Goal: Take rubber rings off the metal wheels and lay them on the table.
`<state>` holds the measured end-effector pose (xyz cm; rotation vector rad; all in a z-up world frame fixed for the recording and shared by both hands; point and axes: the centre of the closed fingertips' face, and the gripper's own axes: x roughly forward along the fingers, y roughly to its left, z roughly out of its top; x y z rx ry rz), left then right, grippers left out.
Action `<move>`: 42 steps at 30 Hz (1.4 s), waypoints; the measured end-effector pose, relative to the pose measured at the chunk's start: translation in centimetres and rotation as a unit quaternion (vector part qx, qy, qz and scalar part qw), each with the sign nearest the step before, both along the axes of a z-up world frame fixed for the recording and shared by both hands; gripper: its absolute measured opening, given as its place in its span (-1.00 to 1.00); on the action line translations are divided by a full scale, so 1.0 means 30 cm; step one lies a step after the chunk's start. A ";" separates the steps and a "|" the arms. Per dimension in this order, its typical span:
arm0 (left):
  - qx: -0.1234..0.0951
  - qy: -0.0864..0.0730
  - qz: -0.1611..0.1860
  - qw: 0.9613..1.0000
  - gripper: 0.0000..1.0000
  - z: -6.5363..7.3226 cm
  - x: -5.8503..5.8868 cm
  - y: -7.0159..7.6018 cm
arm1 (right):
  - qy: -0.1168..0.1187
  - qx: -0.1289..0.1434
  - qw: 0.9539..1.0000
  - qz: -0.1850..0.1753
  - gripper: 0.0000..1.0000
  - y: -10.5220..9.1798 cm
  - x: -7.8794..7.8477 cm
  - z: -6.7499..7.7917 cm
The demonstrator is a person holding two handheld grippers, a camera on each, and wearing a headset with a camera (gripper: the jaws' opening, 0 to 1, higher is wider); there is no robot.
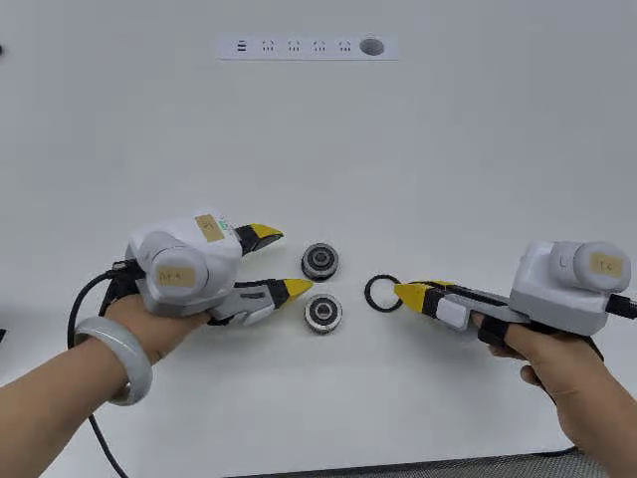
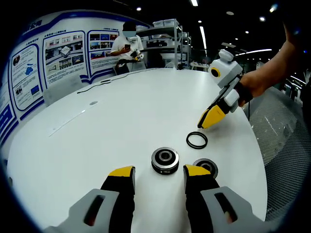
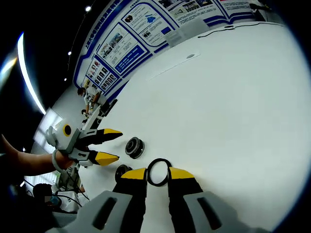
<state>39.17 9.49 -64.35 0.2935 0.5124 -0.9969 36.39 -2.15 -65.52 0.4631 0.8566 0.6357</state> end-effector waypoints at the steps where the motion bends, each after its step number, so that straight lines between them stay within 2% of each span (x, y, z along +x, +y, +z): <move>1: 0.000 0.000 -0.001 1.000 -0.19 0.001 0.001 -0.003 | 0.000 0.000 1.000 0.000 -0.65 0.000 -0.001 -0.001; 13: 0.000 -0.005 -0.016 1.000 -0.46 0.015 0.011 -0.061 | 0.001 0.005 1.000 0.000 -0.66 0.009 -0.001 0.002; 23: 0.007 -0.003 -0.029 1.000 -0.57 0.007 0.015 -0.100 | 0.005 0.008 1.000 0.000 -0.67 0.014 -0.004 0.000; 42: 0.027 0.001 -0.034 0.999 -0.71 -0.022 0.019 -0.098 | 0.009 0.009 1.000 -0.002 -0.68 0.011 -0.014 -0.004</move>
